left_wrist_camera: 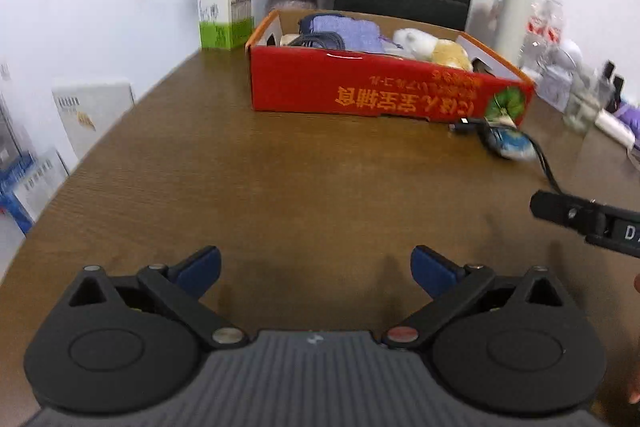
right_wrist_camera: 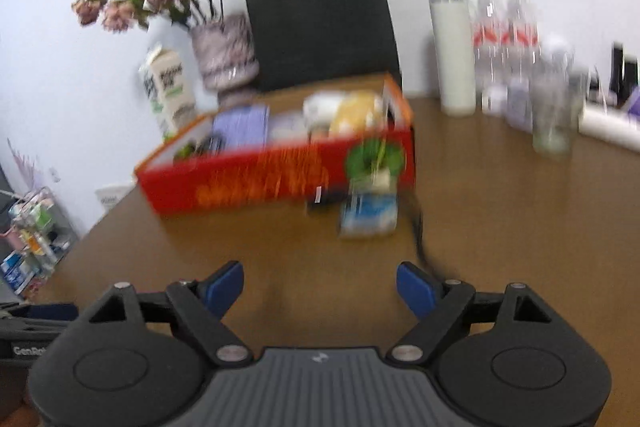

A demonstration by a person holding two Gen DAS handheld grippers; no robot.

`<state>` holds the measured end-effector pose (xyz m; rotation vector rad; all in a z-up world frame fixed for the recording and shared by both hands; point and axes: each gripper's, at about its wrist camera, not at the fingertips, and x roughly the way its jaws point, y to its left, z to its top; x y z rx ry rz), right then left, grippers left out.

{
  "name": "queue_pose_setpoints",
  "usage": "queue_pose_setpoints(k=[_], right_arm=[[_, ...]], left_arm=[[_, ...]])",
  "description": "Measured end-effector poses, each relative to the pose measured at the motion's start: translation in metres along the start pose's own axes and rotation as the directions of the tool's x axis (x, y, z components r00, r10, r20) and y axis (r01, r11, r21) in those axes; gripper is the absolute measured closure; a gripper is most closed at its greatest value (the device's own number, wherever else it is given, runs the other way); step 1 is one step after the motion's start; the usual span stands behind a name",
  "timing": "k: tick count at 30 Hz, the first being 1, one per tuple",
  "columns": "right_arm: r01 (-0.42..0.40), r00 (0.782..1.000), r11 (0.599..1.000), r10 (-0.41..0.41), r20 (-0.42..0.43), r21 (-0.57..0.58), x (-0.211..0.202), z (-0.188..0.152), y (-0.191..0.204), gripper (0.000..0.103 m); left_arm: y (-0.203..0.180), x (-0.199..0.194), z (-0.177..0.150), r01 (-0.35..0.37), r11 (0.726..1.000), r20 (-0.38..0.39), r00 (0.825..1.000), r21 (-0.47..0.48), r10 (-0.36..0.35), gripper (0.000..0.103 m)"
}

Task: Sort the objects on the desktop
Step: 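Withdraw both tools toward the black USB cable and blue packet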

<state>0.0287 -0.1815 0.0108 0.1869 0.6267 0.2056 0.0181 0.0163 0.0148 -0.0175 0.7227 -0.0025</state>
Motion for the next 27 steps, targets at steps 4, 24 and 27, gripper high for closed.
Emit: queue_pose_setpoints(k=[4,24,27], right_arm=[[0.031,0.999,0.998,-0.032,-0.009,-0.06,-0.02,-0.026,0.01,0.02],[0.134,0.989,0.978,-0.122,0.083,-0.157,-0.046,-0.043,0.012,0.027],[0.189,0.979,0.976,-0.178,0.097,-0.111,-0.029,-0.015,-0.015,0.031]], left_arm=[[-0.001,-0.015,-0.018,-0.024,0.999,0.024,0.999,0.025,0.024,0.0],[-0.004,-0.014,-0.034,-0.02,1.0,-0.016,1.0,0.023,0.02,0.0],[-0.003,-0.013,-0.034,-0.018,1.0,-0.015,1.0,0.024,0.018,0.0]])
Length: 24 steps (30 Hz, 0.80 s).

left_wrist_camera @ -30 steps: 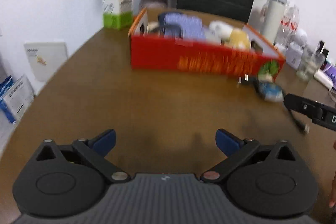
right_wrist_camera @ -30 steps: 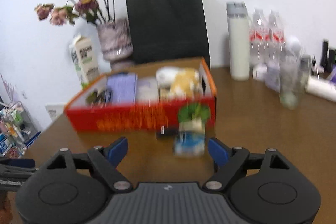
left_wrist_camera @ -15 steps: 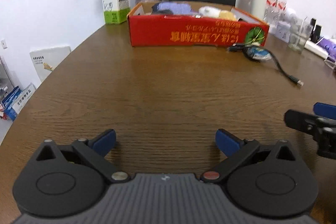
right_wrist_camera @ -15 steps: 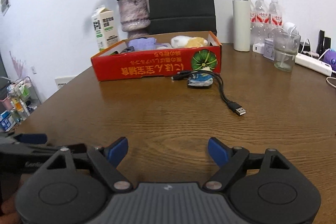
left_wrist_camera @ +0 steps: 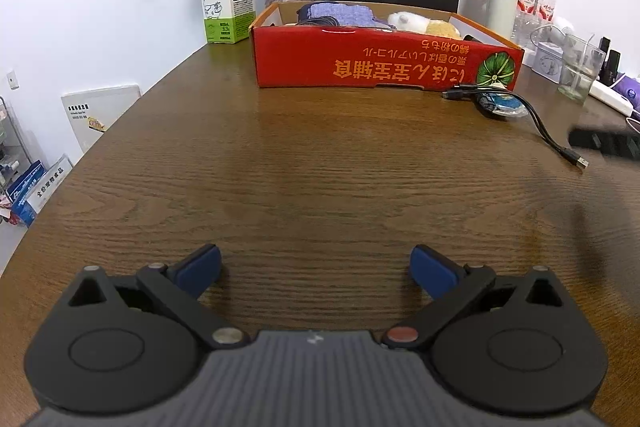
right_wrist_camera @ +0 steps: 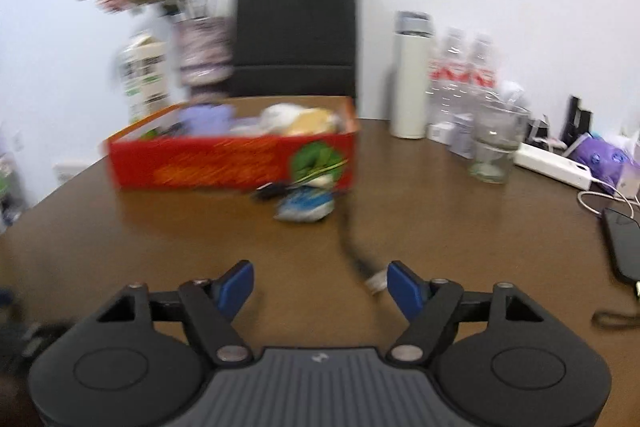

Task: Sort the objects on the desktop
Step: 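Withdraw both tools toward the black USB cable and blue packet, then grasp the black USB cable with the right tool while the left tool reaches the blue packet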

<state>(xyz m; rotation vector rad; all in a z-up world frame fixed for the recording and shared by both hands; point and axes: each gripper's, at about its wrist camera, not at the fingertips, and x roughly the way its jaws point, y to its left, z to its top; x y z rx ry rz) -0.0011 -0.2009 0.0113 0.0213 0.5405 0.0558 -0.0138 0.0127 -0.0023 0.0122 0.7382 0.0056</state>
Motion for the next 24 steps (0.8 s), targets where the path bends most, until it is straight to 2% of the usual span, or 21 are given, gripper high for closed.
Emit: queue_pose_setpoints(k=[3,5,7,9,12,15,16,18,21,22,24], right_arm=[[0.021,0.999,1.0,-0.021,-0.047,0.014,0.041,0.022,-0.018,0.032],[0.012,0.996,1.0,-0.011,-0.086,0.012,0.069,0.033,-0.023,0.045],[-0.008,0.99,1.0,0.011,-0.141,0.02,0.094,0.042,-0.025,0.055],[-0.031,0.986,0.999,0.034,-0.161,0.018,0.109,0.046,-0.023,0.057],[-0.059,0.985,0.998,0.064,-0.16,0.036,0.121,0.047,-0.026,0.058],[-0.091,0.988,0.995,0.096,-0.124,0.048,0.12,0.041,-0.03,0.058],[-0.102,0.988,0.993,0.108,-0.108,0.054,0.118,0.039,-0.032,0.058],[-0.11,0.989,0.991,0.117,-0.095,0.074,0.116,0.038,-0.036,0.061],[-0.074,0.992,0.996,0.079,-0.096,0.054,0.115,0.037,-0.035,0.083],[-0.052,0.994,0.997,0.056,-0.097,0.05,0.114,0.037,-0.035,0.095],[-0.016,0.995,0.998,0.022,-0.096,0.064,0.113,0.036,-0.038,0.096]], left_arm=[[-0.003,0.003,0.006,0.004,1.0,-0.014,1.0,0.018,-0.003,0.0],[-0.008,0.006,0.019,0.031,0.999,-0.016,0.999,0.038,-0.031,0.0],[-0.017,0.004,0.045,0.094,0.995,0.03,0.995,0.043,-0.096,0.0],[-0.03,0.012,0.071,0.157,0.986,0.045,0.986,0.057,-0.159,0.001],[-0.058,0.043,0.107,0.247,0.965,-0.006,0.969,0.088,-0.248,0.01],[-0.087,0.08,0.129,0.252,0.962,-0.035,0.968,0.103,-0.25,0.027],[-0.096,0.091,0.134,0.256,0.962,-0.041,0.966,0.098,-0.253,0.029],[-0.107,0.109,0.138,0.291,0.954,-0.066,0.956,0.075,-0.287,0.036],[-0.126,0.127,0.14,0.31,0.949,-0.088,0.949,0.063,-0.304,0.04],[-0.13,0.129,0.138,0.301,0.952,-0.079,0.952,0.058,-0.296,0.041],[-0.136,0.136,0.137,0.3,0.953,-0.067,0.952,0.037,-0.297,0.048]])
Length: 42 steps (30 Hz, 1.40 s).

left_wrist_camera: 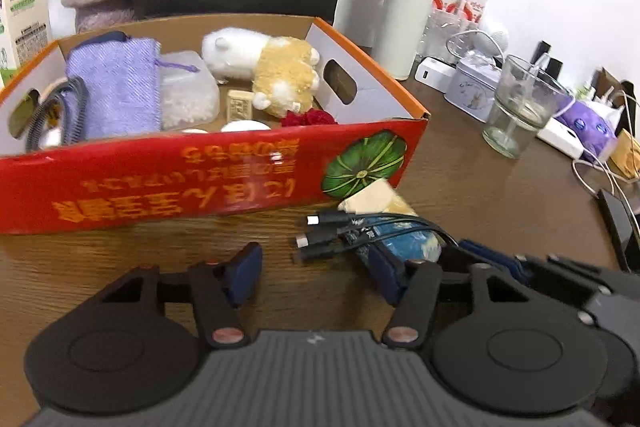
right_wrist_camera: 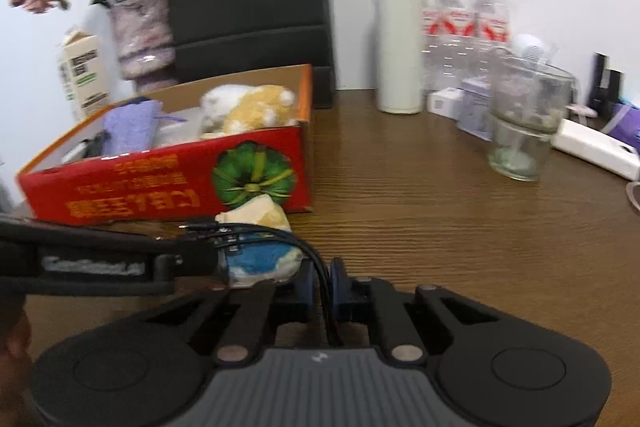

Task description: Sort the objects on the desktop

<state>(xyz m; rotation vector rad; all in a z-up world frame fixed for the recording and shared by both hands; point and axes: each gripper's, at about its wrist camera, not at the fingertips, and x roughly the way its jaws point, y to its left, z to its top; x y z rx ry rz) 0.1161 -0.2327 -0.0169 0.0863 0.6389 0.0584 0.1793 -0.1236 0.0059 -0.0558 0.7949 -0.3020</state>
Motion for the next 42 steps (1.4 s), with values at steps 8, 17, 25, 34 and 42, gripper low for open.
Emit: queue_pose_setpoints(k=[8,17,25,34,42], right_arm=[[-0.106,0.994,0.994,0.107,-0.019,0.037,-0.001,-0.002,-0.002,0.099],[-0.07,0.998,0.996,0.07,-0.001,0.047,-0.006,-0.003,-0.002,0.099],[-0.098,0.995,0.994,0.096,-0.027,-0.056,-0.011,-0.009,0.017,0.099],[-0.159,0.987,0.986,0.158,-0.021,-0.05,-0.017,-0.016,0.024,0.099],[-0.148,0.989,0.987,0.148,-0.015,-0.068,-0.017,-0.016,0.028,0.099]], left_arm=[[-0.022,0.001,-0.011,0.017,0.999,0.061,0.998,-0.034,-0.015,0.098],[0.018,-0.056,-0.039,-0.201,0.98,0.045,0.979,0.01,0.2,0.102],[0.034,-0.125,-0.102,-0.195,0.971,0.082,0.979,0.139,0.185,0.033],[0.006,-0.092,-0.094,-0.111,0.978,0.073,0.992,0.176,0.099,0.025],[0.004,-0.108,-0.101,-0.054,0.994,0.081,0.996,0.099,0.046,0.096]])
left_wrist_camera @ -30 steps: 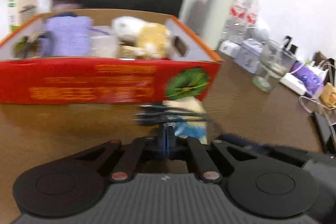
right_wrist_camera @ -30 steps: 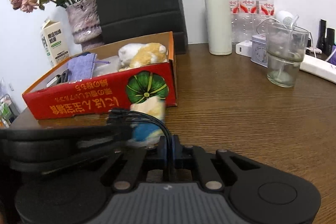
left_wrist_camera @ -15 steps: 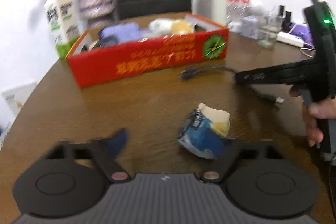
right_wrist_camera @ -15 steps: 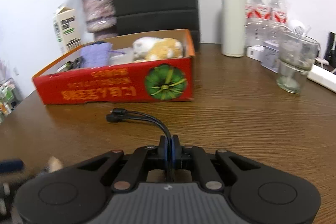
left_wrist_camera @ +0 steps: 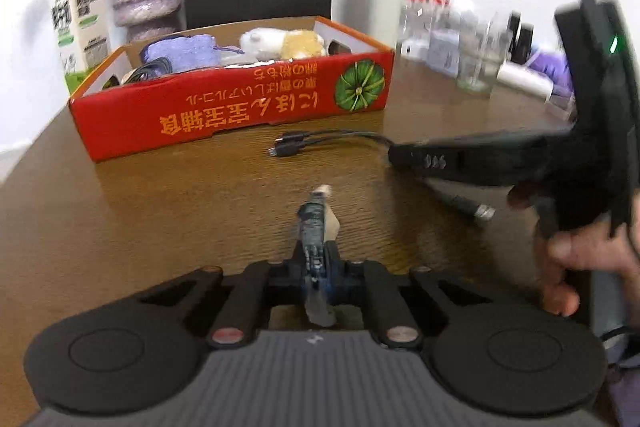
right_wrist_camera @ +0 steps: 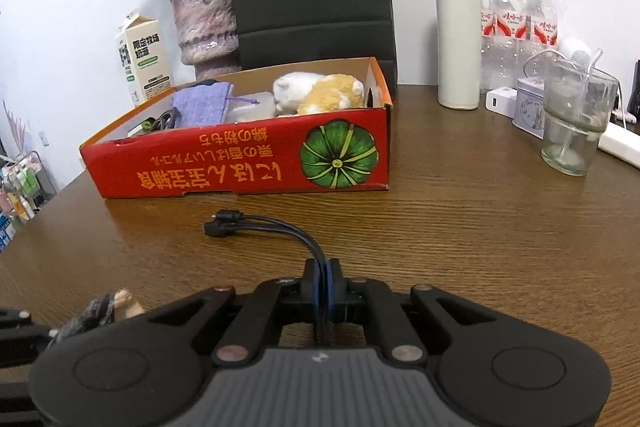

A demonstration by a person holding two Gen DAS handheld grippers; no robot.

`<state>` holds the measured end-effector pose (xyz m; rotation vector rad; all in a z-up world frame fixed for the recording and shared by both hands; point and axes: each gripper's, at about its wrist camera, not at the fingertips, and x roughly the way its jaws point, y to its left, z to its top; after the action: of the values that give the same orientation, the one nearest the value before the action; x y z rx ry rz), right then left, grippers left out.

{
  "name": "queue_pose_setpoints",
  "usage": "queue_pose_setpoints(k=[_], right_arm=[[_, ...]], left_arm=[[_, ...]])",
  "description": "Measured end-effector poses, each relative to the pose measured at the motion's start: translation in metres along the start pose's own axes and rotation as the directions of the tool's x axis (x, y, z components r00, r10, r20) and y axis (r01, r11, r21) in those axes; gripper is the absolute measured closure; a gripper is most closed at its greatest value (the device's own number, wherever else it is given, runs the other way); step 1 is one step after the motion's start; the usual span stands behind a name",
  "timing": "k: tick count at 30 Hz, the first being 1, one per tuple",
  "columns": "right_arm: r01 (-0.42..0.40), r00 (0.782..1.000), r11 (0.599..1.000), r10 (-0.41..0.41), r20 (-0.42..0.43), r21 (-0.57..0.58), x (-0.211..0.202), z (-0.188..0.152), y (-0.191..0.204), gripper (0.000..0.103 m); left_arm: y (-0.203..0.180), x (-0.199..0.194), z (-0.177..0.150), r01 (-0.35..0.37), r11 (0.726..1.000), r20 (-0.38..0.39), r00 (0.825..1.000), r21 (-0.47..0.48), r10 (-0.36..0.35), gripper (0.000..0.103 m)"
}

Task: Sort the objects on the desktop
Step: 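Carry the USB cable and blue tube into the cardboard box and release both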

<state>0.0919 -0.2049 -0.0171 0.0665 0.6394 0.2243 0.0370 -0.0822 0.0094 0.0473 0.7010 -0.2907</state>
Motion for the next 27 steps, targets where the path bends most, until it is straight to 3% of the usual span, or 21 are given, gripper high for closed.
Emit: queue_pose_setpoints(k=[2,5,8,10,14,18,21,22,23,24,25,27], right_arm=[[0.007,1.0,1.0,-0.006,0.003,-0.027,-0.001,-0.001,0.004,0.1],[0.001,0.998,0.996,0.004,0.058,-0.09,-0.013,-0.001,0.013,0.101],[-0.014,0.985,0.989,0.039,0.168,-0.147,-0.036,0.0,0.024,0.101],[-0.06,0.957,0.977,0.114,0.268,-0.203,-0.058,-0.002,0.031,0.102],[0.041,0.908,0.948,0.096,0.408,-0.316,-0.092,0.003,0.054,0.103],[0.075,0.879,0.933,0.105,0.466,-0.351,-0.112,0.022,0.061,0.103],[0.006,0.934,0.946,0.111,0.34,-0.325,-0.106,0.046,0.049,0.097],[-0.006,0.942,0.952,0.108,0.317,-0.305,-0.106,0.048,0.046,0.081],[-0.023,0.957,0.961,0.101,0.273,-0.274,-0.102,0.048,0.039,0.057],[-0.042,0.97,0.973,0.094,0.222,-0.229,-0.096,0.044,0.032,0.047],[-0.061,0.975,0.982,0.097,0.198,-0.181,-0.09,0.038,0.027,0.037],[-0.114,0.984,0.99,0.124,0.124,-0.084,-0.075,0.022,0.02,0.036]], left_arm=[[0.007,-0.011,0.0,0.031,0.998,0.03,0.999,-0.054,-0.029,0.096],[0.014,-0.029,0.007,-0.03,0.998,0.084,0.996,-0.063,0.035,0.096],[0.03,-0.053,0.017,-0.074,0.989,0.17,0.981,-0.129,0.095,0.096],[0.044,-0.064,0.029,-0.096,0.979,0.212,0.968,-0.178,0.133,0.096],[0.064,-0.071,0.061,-0.129,0.972,0.246,0.953,-0.197,0.176,0.096],[0.077,-0.075,0.085,-0.151,0.968,0.272,0.94,-0.201,0.203,0.095],[0.085,-0.071,0.081,-0.155,0.965,0.249,0.946,-0.212,0.207,0.095],[0.087,-0.069,0.075,-0.143,0.965,0.236,0.952,-0.218,0.194,0.095],[0.09,-0.065,0.069,-0.133,0.966,0.217,0.959,-0.223,0.182,0.095],[0.092,-0.061,0.061,-0.128,0.965,0.19,0.966,-0.227,0.173,0.095],[0.093,-0.056,0.054,-0.13,0.964,0.168,0.971,-0.231,0.172,0.095],[0.095,-0.045,0.039,-0.137,0.962,0.118,0.979,-0.237,0.169,0.095]])
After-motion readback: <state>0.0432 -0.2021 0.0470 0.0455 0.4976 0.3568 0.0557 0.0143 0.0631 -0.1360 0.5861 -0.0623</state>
